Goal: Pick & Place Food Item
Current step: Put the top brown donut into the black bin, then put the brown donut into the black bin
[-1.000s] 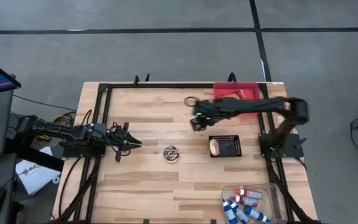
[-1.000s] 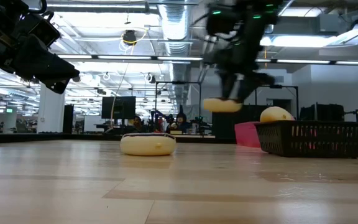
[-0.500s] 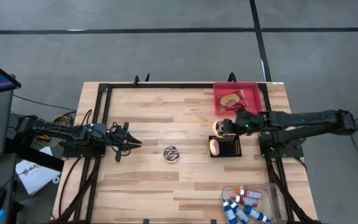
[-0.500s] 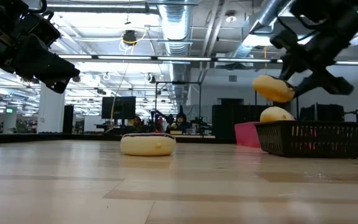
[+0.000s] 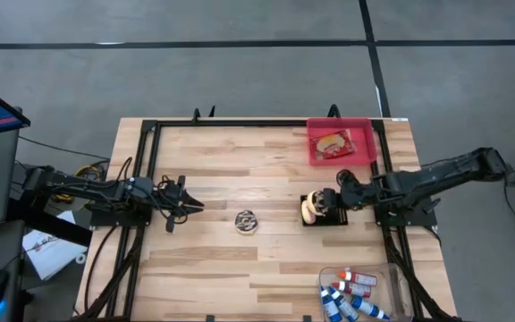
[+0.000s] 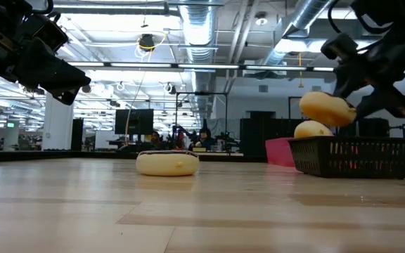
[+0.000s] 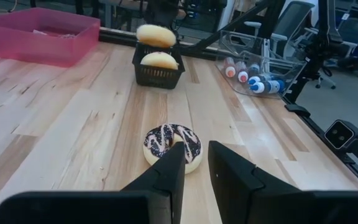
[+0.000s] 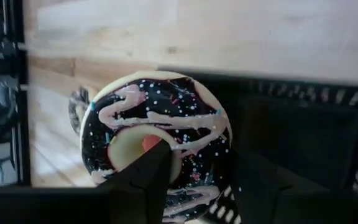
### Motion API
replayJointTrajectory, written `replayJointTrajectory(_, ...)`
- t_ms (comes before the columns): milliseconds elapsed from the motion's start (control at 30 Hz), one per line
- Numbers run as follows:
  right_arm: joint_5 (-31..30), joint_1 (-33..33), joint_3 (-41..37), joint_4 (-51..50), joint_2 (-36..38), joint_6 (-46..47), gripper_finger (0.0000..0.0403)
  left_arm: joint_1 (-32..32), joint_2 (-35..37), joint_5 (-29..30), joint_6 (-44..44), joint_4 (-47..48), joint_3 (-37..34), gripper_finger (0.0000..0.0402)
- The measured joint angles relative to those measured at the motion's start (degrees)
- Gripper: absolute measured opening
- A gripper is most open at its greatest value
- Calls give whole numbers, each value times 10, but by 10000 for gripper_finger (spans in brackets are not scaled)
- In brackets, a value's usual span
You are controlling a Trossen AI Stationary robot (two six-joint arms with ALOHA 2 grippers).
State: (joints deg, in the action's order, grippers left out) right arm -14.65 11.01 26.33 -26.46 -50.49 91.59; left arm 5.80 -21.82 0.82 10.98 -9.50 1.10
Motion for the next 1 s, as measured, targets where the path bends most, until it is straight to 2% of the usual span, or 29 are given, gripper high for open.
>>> replayJointTrajectory(300,10,38,0,-4,-41,30,152,0,0,0,0,0,0,68)
replayJointTrajectory(800,11,32,0,-6,-49,28,191,0,0,0,0,0,0,68)
replayJointTrajectory(1000,13,32,0,-42,-49,28,193,0,0,0,0,0,0,68)
